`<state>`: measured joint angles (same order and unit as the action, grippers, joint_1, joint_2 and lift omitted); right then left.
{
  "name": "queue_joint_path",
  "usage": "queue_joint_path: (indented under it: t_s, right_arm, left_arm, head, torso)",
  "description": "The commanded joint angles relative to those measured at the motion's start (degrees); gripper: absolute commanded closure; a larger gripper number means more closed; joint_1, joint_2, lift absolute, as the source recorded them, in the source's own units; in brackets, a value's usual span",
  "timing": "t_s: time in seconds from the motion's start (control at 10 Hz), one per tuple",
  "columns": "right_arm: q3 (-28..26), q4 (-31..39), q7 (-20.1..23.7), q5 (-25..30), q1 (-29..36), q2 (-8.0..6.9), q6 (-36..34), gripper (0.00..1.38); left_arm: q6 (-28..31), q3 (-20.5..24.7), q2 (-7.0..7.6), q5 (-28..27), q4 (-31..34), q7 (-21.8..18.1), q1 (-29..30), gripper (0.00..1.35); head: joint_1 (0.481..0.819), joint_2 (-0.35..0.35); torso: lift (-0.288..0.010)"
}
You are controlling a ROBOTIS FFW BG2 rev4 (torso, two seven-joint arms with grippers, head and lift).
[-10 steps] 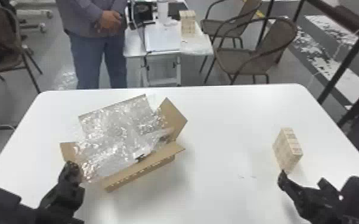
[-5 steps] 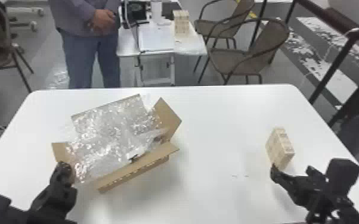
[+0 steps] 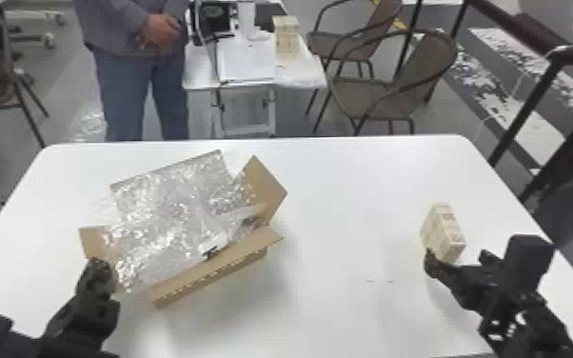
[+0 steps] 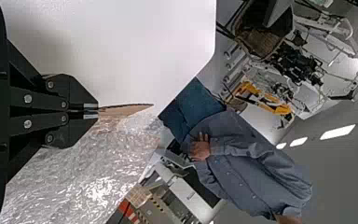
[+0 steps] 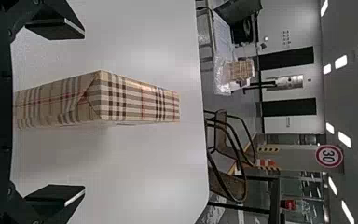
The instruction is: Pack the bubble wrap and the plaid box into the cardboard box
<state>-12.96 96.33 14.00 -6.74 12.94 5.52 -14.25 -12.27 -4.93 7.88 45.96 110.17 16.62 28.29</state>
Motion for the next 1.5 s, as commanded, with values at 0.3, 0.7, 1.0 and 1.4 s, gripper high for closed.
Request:
queue_joint_path:
  t_s: [0.3,0.7,1.0,1.4]
  right_arm:
    - [1.6,-4.7,0.7,1.0,-2.9,-0.16,2.3,0.66]
    - [2.3,-4.6,0.0,0.2,-2.9,-0.51,2.4,1.15]
    - [2.3,-1.2,0.0,-1.1,-1.4,-1.04,2.4,1.15]
    - [5.1,13.5,0.1,-4.7,-2.0,0.02,-5.0,1.15]
  left_arm:
    - [-0.3,0.0,-0.41,0.2,-0.4,-0.5,-0.1,1.21]
    - [-0.2,0.0,-0.58,0.3,-0.6,-1.0,-0.2,1.21]
    - [-0.2,0.0,-0.58,0.3,-0.7,-1.1,-0.2,1.21]
    - [0.2,-0.1,-0.58,0.3,-0.7,-1.2,-0.4,1.21]
  head:
    - [0.695,-0.042]
    - [0.695,-0.037]
    - [0.695,-0.030]
    - [0.695,-0.012]
  torso:
    - [-0.102]
    - [-0.102]
    - [-0.102]
    - [-0.102]
